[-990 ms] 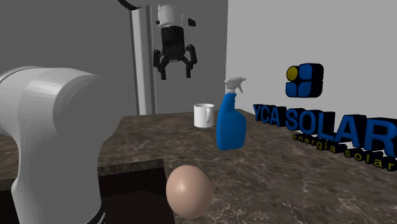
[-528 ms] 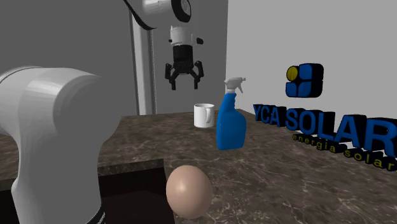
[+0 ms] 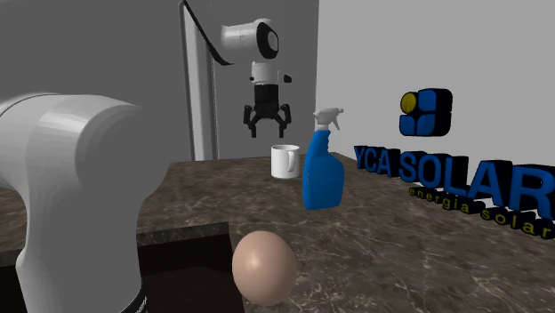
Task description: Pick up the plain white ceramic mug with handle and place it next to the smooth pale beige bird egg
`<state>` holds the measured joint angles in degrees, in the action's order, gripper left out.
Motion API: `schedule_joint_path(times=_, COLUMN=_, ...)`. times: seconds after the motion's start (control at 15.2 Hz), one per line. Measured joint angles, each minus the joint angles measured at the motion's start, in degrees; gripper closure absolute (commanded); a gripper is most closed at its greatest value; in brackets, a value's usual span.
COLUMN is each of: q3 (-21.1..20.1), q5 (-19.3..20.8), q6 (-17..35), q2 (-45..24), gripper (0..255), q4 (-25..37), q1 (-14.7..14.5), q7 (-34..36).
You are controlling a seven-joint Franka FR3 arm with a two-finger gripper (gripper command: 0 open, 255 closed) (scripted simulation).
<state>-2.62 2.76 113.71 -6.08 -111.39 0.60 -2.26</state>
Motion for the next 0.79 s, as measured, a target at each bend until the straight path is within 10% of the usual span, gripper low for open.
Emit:
schedule_joint_path(times=0.33, q3=-0.2, q5=-0.6, q6=0.8, q2=-10.7, gripper=0, q4=10.4, q1=-0.1, q7=-0.1)
schedule_joint_path(times=0.79, q3=-0.2, q5=-0.6, q6=5.2, q2=-14.2, gripper=0, q4=9.5, q1=-0.2, q7=0.0)
